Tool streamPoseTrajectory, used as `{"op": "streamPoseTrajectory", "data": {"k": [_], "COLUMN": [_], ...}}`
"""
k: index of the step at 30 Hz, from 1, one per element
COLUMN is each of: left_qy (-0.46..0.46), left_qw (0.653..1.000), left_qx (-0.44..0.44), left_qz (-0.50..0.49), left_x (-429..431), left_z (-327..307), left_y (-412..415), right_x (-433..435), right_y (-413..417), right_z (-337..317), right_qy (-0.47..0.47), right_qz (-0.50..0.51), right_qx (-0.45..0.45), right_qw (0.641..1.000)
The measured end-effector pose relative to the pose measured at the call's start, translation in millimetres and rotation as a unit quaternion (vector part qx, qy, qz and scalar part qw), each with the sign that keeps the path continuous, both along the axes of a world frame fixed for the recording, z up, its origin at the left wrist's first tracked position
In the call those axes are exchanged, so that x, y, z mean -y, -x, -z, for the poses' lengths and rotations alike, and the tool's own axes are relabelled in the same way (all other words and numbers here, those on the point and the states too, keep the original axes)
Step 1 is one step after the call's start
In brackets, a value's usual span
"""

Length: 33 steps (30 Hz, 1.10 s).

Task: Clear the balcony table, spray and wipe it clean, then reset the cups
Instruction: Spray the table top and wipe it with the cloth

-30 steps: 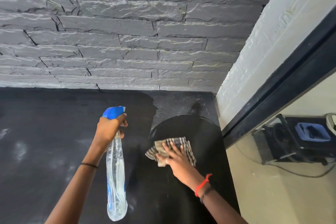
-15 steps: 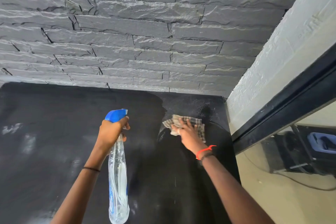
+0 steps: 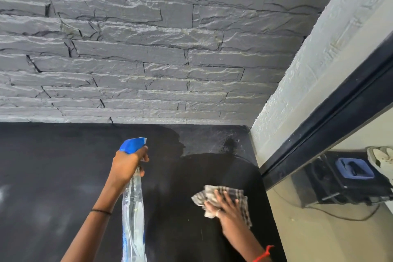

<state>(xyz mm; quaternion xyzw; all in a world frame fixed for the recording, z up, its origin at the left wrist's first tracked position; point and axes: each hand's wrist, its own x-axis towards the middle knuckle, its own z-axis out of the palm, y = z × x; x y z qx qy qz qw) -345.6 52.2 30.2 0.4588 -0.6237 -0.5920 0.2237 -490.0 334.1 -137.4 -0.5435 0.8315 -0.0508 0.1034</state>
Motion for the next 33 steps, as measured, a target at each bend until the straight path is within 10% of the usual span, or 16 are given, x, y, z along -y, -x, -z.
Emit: {"op": "streamPoseTrajectory", "data": {"k": [6,19,33], "left_qy": [0.017,0.004,0.003], "left_qw": [0.999,0.999,0.999], "left_qx": [0.007,-0.01,0.007], "left_qz": [0.037,0.043,0.045], "left_x": [17.8,45.0,39.8], "left_z": [2.7,14.1,4.5], "left_y": [7.0,27.0,27.6], "right_x": [46.9,86.6,133.3], "right_y": [79.3,7.4,131.2], "right_z": [-39.0,11.0,-33.0], "right_qy": [-0.037,-0.064,-0.05], "right_qz": [0.144,-0.043,0.128], "right_qx": [0.052,-0.041,0.047], "right_qw": [0.987,0.996,0.989]}}
